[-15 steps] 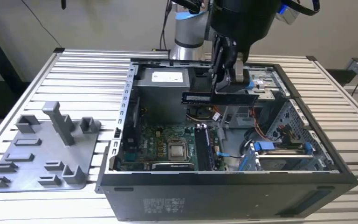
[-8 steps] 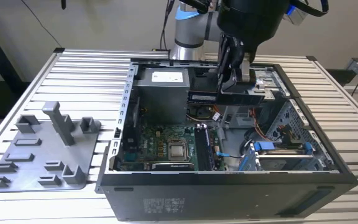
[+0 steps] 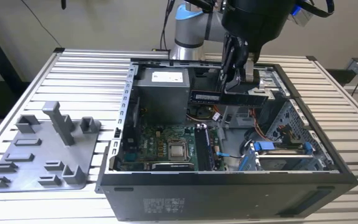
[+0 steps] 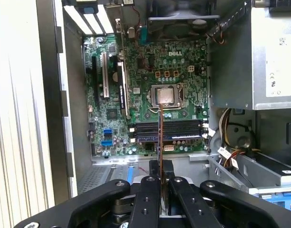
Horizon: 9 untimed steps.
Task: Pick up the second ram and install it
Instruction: 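Pick up the second ram and move it above second insertion slot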
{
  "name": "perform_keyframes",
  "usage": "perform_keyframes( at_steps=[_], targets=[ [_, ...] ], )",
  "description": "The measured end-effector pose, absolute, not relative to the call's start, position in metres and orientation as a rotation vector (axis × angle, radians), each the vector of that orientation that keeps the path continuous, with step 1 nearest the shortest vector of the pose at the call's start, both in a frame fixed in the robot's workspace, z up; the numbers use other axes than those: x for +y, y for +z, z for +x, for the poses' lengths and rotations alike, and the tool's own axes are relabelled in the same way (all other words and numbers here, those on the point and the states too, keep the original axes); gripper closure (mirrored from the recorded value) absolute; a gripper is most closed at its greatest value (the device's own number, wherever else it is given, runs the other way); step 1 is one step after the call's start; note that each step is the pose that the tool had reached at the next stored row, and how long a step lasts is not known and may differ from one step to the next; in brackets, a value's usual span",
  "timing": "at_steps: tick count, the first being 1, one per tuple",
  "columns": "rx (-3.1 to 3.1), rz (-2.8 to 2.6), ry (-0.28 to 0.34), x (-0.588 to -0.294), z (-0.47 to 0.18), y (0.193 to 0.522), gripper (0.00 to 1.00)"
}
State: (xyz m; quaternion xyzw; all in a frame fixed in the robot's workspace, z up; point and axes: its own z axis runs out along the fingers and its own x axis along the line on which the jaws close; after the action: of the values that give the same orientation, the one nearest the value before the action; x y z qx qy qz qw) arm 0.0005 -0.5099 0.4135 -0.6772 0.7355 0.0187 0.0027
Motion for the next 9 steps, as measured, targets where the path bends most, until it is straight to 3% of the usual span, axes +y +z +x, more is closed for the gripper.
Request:
perform_keyframes(
  at_steps=[9],
  targets=[
    [2.307,-2.124,0.059,-0.5009,0.0006,0.4134,0.86]
  ],
)
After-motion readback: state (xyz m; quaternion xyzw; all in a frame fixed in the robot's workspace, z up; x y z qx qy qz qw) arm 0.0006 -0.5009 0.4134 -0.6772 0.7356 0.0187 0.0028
